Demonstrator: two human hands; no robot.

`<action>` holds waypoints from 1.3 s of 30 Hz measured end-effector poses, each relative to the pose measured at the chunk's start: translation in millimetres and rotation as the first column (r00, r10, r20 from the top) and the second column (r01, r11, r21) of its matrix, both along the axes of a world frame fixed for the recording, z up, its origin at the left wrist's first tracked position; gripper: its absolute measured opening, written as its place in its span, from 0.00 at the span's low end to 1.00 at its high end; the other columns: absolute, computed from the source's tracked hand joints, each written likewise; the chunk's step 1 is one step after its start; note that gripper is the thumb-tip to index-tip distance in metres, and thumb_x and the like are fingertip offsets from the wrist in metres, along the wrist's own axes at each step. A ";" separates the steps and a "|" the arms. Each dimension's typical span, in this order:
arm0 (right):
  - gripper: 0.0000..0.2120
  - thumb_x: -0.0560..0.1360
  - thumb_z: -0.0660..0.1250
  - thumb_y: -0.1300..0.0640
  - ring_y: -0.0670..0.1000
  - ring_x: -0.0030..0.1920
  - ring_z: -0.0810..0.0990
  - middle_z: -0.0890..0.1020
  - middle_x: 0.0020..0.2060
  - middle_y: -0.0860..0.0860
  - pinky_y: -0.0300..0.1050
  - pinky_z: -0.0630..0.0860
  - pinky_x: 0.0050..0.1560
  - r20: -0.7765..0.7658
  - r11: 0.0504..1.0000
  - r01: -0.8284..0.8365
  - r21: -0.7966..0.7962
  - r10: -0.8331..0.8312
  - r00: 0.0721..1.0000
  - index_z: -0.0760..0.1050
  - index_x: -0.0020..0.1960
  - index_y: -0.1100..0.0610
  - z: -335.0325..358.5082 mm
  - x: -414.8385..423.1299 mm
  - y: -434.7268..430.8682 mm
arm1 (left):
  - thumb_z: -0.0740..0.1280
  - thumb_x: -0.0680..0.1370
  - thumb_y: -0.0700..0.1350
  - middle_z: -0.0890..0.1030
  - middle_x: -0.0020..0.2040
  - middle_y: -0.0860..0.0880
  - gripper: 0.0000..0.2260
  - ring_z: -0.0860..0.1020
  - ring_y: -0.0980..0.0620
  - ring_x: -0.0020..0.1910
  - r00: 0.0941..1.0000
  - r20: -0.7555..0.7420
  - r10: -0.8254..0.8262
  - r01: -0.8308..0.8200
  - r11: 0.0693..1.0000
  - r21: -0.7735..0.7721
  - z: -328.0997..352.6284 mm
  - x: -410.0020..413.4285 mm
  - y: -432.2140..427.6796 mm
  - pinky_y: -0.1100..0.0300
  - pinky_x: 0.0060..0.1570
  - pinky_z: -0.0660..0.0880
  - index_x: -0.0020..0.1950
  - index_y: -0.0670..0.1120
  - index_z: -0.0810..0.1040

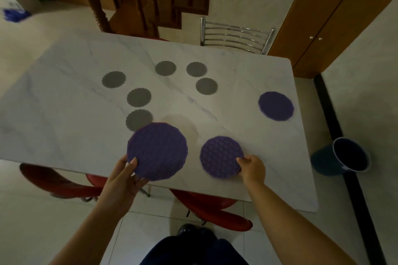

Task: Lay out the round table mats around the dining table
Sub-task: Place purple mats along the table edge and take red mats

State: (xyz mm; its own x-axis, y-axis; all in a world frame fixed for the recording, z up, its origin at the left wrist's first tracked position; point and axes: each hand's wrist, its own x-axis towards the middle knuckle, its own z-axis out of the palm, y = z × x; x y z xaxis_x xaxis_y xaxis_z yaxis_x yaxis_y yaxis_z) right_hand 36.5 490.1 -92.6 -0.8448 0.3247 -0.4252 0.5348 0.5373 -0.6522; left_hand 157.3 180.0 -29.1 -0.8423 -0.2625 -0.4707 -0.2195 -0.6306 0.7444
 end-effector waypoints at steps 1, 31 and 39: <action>0.13 0.74 0.68 0.54 0.61 0.44 0.82 0.84 0.45 0.60 0.55 0.78 0.48 0.000 0.999 -0.030 0.023 0.030 1.000 0.79 0.50 0.64 1.5 0.6 1.4 | 0.63 0.76 0.45 0.82 0.58 0.46 0.17 0.84 0.48 0.49 1.000 -0.001 -0.001 0.001 1.000 0.004 -0.6 0.5 0.2 0.55 0.42 0.82 0.65 0.47 0.74; 0.22 0.78 0.62 0.50 0.46 0.59 0.74 0.74 0.64 0.50 0.41 0.71 0.60 -0.336 0.723 -0.666 -0.184 0.590 0.734 0.67 0.71 0.55 120.1 41.8 -175.3 | 0.65 0.76 0.44 0.81 0.60 0.43 0.15 0.81 0.41 0.56 0.994 -0.075 0.074 -0.066 0.993 0.100 10.2 37.1 -39.4 0.50 0.43 0.83 0.62 0.46 0.75; 0.18 0.74 0.69 0.52 0.49 0.56 0.79 0.81 0.57 0.50 0.51 0.76 0.58 -0.436 0.814 -0.545 -0.202 0.424 0.794 0.75 0.62 0.56 114.8 50.0 -280.7 | 0.68 0.74 0.46 0.82 0.59 0.44 0.19 0.82 0.43 0.53 0.998 -0.064 -0.020 0.025 0.997 0.073 2.3 30.4 -155.9 0.51 0.45 0.82 0.65 0.48 0.74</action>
